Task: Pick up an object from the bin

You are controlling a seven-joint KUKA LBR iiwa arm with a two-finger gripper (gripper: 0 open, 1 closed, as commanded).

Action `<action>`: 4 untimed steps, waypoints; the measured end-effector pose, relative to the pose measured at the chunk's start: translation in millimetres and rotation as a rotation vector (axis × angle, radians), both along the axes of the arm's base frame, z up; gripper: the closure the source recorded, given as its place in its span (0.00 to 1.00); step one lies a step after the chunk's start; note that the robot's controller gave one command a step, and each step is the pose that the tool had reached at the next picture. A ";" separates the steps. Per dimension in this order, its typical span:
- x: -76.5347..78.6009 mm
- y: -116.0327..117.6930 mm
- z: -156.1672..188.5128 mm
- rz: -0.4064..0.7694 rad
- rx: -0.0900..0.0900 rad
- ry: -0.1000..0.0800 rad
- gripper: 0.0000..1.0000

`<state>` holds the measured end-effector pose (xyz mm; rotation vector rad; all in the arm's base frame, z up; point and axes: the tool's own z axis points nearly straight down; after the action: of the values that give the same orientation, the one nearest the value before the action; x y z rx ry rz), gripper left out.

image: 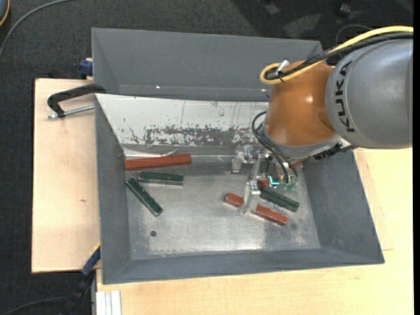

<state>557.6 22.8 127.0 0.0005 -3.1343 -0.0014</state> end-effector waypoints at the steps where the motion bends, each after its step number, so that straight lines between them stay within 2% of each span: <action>1: 12.8 -13.3 -9.9 0.105 0.000 -0.012 0.00; 2: 7.9 -109.2 -57.5 0.231 -0.002 -0.006 0.00; 3: 10.3 -104.8 -53.6 0.236 0.000 -0.012 1.00; 4: 37.5 -119.4 58.0 0.303 -0.004 -0.024 1.00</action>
Offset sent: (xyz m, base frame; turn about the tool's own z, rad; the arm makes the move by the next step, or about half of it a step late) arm 0.0116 -0.0138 -0.0106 -0.1059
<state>595.2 -96.6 185.0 0.4775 -3.1219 0.0067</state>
